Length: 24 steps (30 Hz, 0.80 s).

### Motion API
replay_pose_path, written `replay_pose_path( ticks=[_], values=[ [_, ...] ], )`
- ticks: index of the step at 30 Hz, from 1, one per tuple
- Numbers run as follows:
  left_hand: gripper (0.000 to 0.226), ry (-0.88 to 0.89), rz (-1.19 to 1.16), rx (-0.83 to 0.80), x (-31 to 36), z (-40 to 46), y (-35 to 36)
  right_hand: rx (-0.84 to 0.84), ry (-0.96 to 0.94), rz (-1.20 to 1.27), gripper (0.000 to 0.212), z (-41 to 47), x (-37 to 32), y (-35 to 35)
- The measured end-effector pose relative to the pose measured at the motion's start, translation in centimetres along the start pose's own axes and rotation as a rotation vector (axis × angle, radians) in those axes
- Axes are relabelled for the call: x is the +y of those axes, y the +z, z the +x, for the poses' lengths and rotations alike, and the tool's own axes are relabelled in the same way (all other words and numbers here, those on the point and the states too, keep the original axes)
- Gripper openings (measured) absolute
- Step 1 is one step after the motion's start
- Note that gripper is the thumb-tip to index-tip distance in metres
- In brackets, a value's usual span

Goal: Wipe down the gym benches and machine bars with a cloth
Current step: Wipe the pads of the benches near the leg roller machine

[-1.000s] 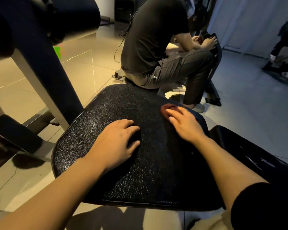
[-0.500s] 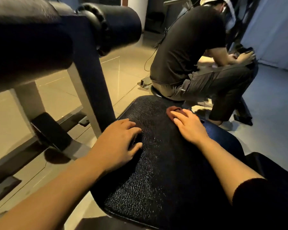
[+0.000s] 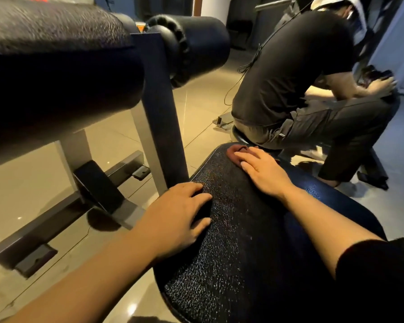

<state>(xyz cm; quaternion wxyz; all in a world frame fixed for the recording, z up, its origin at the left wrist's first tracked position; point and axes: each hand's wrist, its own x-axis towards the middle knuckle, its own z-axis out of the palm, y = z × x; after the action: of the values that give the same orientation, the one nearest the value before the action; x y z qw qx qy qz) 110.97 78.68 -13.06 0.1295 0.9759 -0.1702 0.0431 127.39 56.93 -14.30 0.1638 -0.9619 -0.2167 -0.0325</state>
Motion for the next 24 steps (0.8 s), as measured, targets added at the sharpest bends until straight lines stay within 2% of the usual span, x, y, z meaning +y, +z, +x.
replay_pose_path(
  ticks=[4, 8, 13, 24],
  values=[
    [0.057, 0.007, -0.004, -0.006, 0.0, -0.4, -0.2, -0.036, 0.075, -0.065, 0.043, 3.9, -0.6, 0.0],
    [0.059, -0.016, 0.005, -0.03, -0.4, -1.1, -0.5, -0.064, 0.052, -0.08, 0.044, 5.1, -2.0, 0.5],
    [0.058, -0.038, 0.008, -0.041, -0.7, -2.6, -1.1, -0.098, -0.062, -0.104, 0.043, 3.2, -4.8, 0.2],
    [0.056, -0.092, 0.012, -0.058, 1.2, -5.1, -1.6, -0.119, -0.091, -0.095, 0.044, -2.6, -10.3, 1.2]
  ],
)
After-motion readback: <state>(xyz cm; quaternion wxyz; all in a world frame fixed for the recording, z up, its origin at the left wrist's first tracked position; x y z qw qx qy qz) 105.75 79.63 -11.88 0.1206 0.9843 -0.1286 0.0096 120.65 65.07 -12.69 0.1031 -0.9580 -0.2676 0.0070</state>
